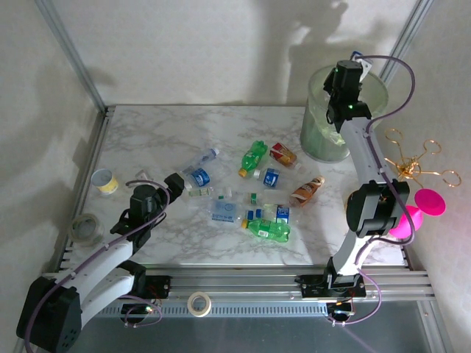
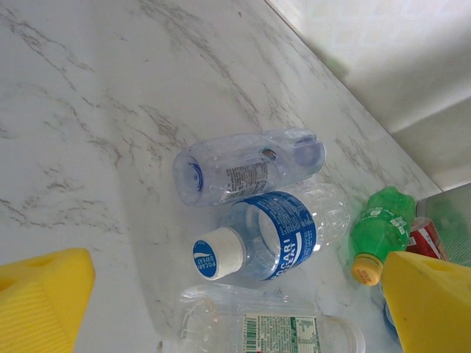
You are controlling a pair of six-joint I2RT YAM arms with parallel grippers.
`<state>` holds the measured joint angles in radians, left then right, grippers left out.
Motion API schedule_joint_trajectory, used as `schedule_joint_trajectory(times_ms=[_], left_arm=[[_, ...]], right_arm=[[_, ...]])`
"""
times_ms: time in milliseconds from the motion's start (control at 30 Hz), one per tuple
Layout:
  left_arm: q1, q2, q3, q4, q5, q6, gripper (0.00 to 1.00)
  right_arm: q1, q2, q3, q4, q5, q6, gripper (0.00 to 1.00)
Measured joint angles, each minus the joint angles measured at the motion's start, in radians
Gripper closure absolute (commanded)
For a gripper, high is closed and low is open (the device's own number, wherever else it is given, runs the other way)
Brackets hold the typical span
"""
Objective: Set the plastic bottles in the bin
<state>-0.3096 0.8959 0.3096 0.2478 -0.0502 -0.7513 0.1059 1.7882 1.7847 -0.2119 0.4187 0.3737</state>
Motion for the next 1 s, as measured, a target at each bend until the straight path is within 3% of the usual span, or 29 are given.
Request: schedule_joint_trajectory(times_ms=[133,233,533,733,1000], left_arm=[[0.0,-0.013,0.0,-0.015,0.0,0.012,0.0],[0.003,-0.027,0.0,-0.026,-0.003,0.023,0.0],[0.018,-0.031,0.017,-0.051,-0.003,0.042,0.0],[0.039,0.063,0.105,-0.051,0.014,0.07,0.0],[0.051,0.287,0.331,-0.051,0.13,0.172,0.0]], right_arm=[[-0.004,0.007,-0.005,-0.022,-0.008,0.006,0.22],[-0.005,0.007,0.0,-0.042,-0.023,0.005,0.1],[-0.005,-0.037,0.036,-0.065,-0.084,-0.005,0.04],[0.013,-0.207,-0.051,-0.053,-0.186,-0.004,0.01],[0.198,-0.471,-0.348,0.019,-0.309,0.008,0.01]])
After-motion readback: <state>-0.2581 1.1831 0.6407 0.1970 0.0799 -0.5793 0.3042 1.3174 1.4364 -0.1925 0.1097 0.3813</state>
